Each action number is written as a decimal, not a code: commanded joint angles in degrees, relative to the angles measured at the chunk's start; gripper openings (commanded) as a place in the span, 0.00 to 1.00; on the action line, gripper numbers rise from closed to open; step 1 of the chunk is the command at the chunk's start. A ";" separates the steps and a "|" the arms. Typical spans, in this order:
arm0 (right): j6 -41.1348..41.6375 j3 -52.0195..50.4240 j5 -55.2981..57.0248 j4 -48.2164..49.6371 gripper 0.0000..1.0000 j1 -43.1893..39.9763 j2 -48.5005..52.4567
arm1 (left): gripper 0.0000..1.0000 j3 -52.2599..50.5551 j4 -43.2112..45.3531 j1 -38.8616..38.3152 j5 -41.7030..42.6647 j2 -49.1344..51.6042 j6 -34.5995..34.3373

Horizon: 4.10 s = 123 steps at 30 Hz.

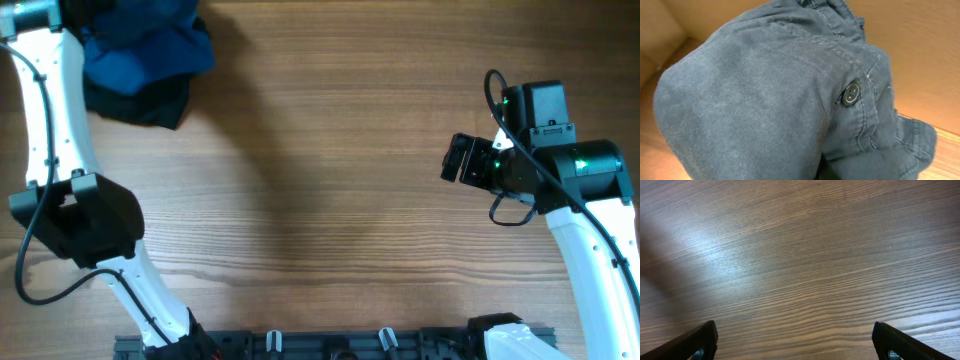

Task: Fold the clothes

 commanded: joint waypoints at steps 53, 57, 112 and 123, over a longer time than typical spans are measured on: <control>0.13 -0.24 -5.57 -4.35 1.00 0.02 0.44 | 0.98 1.68 -14.47 4.52 61.27 5.64 -20.72; -0.57 -0.24 -5.60 -4.33 1.00 0.02 0.44 | 1.00 1.70 -14.23 5.07 61.05 4.48 -25.18; -2.12 -0.24 -5.64 -2.91 1.00 0.02 0.44 | 0.04 1.70 1.90 -2.12 2.51 -1.86 -13.33; -2.08 -0.22 -5.62 -2.40 1.00 0.02 0.44 | 0.04 1.70 1.79 -0.63 -5.95 12.33 -7.15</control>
